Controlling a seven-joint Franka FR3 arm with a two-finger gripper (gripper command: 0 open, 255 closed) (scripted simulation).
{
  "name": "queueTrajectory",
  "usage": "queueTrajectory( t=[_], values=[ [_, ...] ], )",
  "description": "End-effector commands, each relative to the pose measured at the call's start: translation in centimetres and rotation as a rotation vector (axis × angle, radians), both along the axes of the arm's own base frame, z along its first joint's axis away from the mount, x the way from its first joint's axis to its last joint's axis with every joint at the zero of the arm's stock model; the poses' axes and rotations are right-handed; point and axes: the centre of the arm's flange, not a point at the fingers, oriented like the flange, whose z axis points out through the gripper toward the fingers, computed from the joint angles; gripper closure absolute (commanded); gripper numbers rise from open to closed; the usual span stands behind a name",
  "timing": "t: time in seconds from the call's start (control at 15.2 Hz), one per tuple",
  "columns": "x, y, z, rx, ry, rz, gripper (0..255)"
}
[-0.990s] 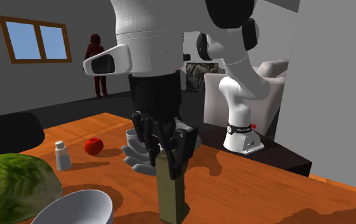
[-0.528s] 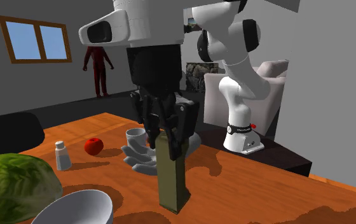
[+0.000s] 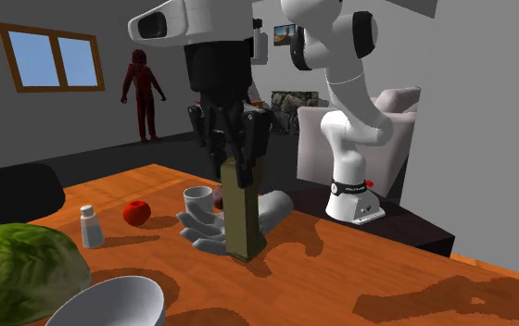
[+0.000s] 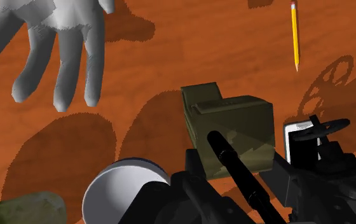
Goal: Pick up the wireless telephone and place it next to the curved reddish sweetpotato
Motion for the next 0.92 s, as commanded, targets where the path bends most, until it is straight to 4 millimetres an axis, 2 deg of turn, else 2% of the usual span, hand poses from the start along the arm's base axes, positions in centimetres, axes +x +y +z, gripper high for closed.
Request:
queueTrajectory(
  t=[0.0, 0.86],
  values=[
    [0.1, -2.6, 0.8, 0.000, -0.001, 0.000, 255],
    [-0.6, -19.1, 5.5, 0.000, -0.001, 0.000, 255]
  ],
)
